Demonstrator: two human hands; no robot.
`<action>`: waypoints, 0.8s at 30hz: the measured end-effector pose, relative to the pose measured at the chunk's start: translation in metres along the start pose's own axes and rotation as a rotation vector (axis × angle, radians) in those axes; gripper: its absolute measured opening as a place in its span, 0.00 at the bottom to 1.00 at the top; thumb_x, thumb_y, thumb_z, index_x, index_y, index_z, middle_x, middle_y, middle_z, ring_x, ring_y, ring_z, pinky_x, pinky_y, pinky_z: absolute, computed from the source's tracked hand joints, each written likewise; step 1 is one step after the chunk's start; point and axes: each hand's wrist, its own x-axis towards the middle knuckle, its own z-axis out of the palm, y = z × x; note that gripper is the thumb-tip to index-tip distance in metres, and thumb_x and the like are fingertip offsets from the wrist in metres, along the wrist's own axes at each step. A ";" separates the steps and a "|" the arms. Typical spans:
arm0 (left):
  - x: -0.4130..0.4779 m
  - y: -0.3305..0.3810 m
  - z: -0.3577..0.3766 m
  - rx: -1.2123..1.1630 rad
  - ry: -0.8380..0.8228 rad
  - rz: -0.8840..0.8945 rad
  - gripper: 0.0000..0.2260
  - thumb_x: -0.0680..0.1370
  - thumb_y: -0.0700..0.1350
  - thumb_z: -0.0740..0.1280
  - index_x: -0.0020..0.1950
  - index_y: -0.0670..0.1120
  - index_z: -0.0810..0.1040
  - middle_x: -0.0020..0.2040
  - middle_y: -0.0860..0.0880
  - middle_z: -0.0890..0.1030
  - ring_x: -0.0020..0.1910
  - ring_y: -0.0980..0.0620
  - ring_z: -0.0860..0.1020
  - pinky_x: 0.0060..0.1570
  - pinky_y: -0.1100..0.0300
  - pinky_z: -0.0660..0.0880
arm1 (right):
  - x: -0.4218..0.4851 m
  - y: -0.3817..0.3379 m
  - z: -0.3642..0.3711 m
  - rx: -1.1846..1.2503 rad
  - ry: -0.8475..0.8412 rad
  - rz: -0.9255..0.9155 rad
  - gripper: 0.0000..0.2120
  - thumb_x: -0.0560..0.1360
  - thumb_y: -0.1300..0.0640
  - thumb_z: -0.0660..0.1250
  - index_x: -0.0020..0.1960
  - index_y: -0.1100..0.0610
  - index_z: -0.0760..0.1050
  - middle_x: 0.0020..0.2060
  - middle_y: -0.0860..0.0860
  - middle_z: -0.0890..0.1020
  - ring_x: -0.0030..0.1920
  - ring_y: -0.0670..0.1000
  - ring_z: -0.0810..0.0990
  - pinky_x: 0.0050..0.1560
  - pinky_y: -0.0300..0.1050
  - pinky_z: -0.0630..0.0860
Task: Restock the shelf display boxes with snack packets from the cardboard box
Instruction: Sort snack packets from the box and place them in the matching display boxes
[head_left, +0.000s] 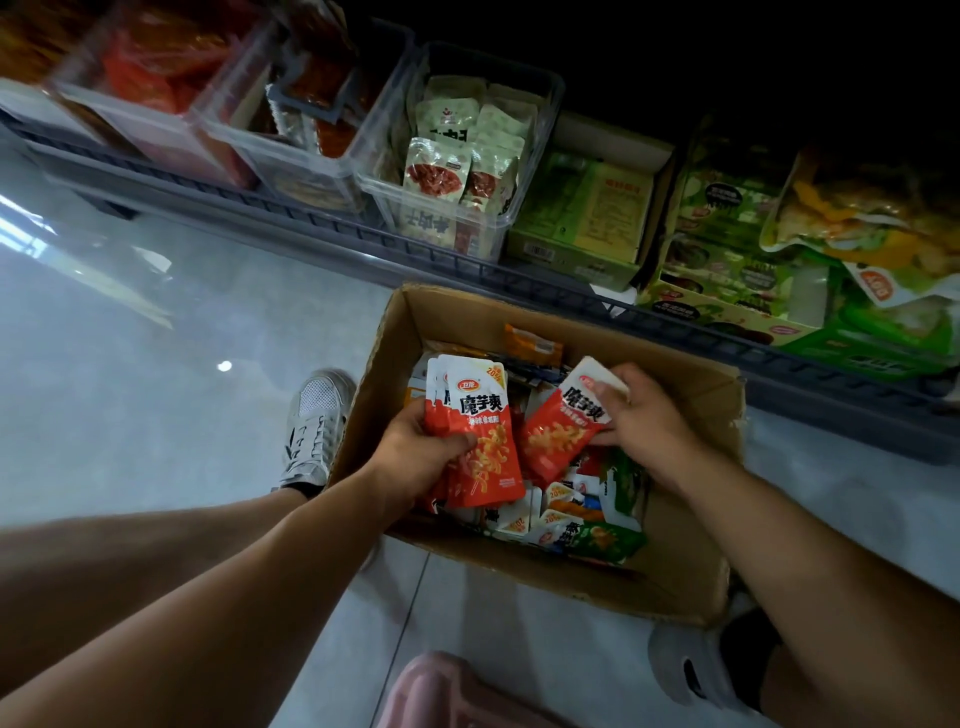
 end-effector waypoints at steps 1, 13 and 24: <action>-0.001 0.001 0.001 0.000 -0.004 0.003 0.21 0.76 0.41 0.76 0.66 0.52 0.75 0.58 0.50 0.83 0.56 0.48 0.83 0.48 0.52 0.81 | -0.001 -0.008 -0.006 -0.066 0.034 -0.030 0.10 0.83 0.50 0.62 0.61 0.53 0.71 0.51 0.54 0.82 0.48 0.52 0.84 0.48 0.51 0.84; -0.010 0.005 0.001 0.004 -0.093 -0.010 0.19 0.78 0.39 0.74 0.65 0.53 0.74 0.59 0.49 0.83 0.56 0.47 0.83 0.50 0.51 0.82 | -0.019 -0.026 0.010 -0.079 -0.072 -0.138 0.11 0.75 0.60 0.73 0.53 0.48 0.76 0.47 0.47 0.85 0.44 0.47 0.86 0.46 0.47 0.82; -0.009 0.008 0.009 -0.035 -0.241 -0.010 0.19 0.78 0.44 0.74 0.68 0.53 0.75 0.60 0.48 0.85 0.57 0.46 0.85 0.52 0.47 0.84 | -0.023 -0.010 0.039 0.054 -0.117 -0.039 0.16 0.72 0.57 0.77 0.56 0.50 0.77 0.52 0.48 0.84 0.51 0.49 0.84 0.53 0.52 0.83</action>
